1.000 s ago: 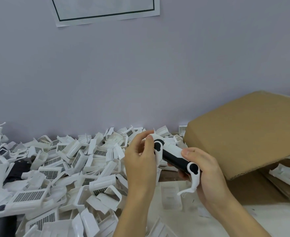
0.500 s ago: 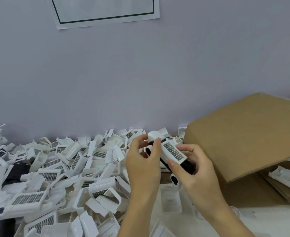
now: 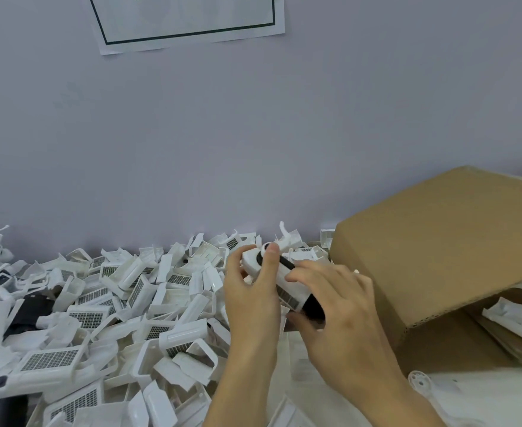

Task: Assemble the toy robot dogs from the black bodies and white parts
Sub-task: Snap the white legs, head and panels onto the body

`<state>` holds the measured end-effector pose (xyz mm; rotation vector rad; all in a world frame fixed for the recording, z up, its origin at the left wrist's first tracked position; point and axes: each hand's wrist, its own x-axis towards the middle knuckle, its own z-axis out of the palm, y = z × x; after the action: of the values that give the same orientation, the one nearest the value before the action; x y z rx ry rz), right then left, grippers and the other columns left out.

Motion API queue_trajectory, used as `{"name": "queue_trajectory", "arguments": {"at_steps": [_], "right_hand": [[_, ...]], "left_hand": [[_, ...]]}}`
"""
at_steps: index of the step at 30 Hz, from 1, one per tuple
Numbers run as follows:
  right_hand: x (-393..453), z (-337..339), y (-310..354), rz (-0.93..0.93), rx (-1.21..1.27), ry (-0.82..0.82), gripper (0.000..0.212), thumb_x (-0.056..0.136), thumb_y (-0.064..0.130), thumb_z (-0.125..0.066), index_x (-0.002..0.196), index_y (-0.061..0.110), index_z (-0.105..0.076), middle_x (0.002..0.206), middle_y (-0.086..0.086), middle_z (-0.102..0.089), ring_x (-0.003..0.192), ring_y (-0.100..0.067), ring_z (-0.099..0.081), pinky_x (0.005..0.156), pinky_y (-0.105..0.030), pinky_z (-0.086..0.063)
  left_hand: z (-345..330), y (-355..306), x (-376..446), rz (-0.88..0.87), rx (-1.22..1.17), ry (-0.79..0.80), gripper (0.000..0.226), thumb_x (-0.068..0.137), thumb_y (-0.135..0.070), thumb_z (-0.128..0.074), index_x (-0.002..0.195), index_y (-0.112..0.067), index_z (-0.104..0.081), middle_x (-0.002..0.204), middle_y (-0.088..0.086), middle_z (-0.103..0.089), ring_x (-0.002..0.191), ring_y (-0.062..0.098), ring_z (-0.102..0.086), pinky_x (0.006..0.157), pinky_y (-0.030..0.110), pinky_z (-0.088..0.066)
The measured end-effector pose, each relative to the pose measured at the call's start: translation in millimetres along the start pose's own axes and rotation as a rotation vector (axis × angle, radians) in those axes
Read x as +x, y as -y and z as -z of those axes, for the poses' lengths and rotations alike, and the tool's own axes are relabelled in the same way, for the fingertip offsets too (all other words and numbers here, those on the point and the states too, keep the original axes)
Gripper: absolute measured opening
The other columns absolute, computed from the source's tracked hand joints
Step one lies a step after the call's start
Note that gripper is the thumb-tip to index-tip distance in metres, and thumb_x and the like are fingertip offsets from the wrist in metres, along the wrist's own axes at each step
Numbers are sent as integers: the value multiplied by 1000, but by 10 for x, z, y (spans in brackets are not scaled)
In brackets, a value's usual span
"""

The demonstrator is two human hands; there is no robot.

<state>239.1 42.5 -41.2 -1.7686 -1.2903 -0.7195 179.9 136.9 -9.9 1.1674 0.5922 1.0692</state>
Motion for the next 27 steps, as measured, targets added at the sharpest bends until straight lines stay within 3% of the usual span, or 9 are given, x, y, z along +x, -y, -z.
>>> {"name": "queue_trajectory", "arguments": {"at_steps": [5,8,11,15,17,18,21,23,27], "right_hand": [[30,22,78,-64,29,-139,59,75,33,-77,129,35,-51,145,4,-48,134,-18,-42,106,-37,-30],[28,36,98,-37,113,-155,59,80,30,-76,131,33,-49,151,0,-40,135,-22,-43,105,-46,-42],[17,26,103,-39,163,-131,56,82,25,-76,130,32,-50,151,1,-38,133,-21,-47,100,-45,-49],[34,16,83,-150,282,-181,30,91,34,-65,119,24,-62,133,4,-51,117,1,-52,94,-16,-46],[61,22,90,-312,417,-252,25,93,39,-55,107,23,-68,113,9,-63,106,-5,-61,84,-28,-54],[81,31,98,-426,515,-276,24,94,41,-54,102,25,-69,105,12,-68,101,-8,-65,79,-33,-57],[108,45,97,-679,744,-287,19,102,33,-56,94,26,-72,92,8,-76,87,-14,-73,73,-41,-62],[116,55,101,-740,794,-256,22,103,25,-54,91,25,-73,91,6,-77,84,-20,-74,73,-49,-62],[125,56,111,-785,859,-182,25,103,27,-52,89,32,-72,91,4,-77,84,-26,-75,71,-43,-61]], "left_hand": [[32,-7,10,6,-194,-108,13,95,-29,-57,102,-32,-68,90,-8,-71,90,16,-68,80,38,-56],[28,-31,4,21,-284,-98,20,98,-23,-50,100,-27,-69,88,-9,-69,89,15,-66,77,32,-52],[29,-40,-10,13,-283,-73,19,98,-22,-50,103,-22,-68,89,-4,-67,87,16,-64,72,29,-53],[48,-18,14,-33,-233,-16,20,96,-35,-54,105,-22,-67,91,-4,-68,83,13,-63,70,28,-52],[59,-27,26,-41,-177,2,33,87,-40,-57,104,-15,-69,89,0,-67,83,16,-60,75,33,-48],[64,-19,39,-51,-144,15,28,89,-37,-58,96,-14,-71,86,1,-68,83,18,-61,77,35,-48],[51,-16,20,-44,-77,44,28,98,-27,-60,72,-24,-71,73,-1,-69,78,19,-65,81,43,-50],[46,-26,15,-50,-68,53,24,95,-31,-64,72,-28,-70,67,-1,-66,77,19,-65,82,45,-50],[77,-31,36,-21,-89,68,20,92,-40,-64,77,-28,-68,59,2,-56,74,20,-60,78,41,-46]]}}
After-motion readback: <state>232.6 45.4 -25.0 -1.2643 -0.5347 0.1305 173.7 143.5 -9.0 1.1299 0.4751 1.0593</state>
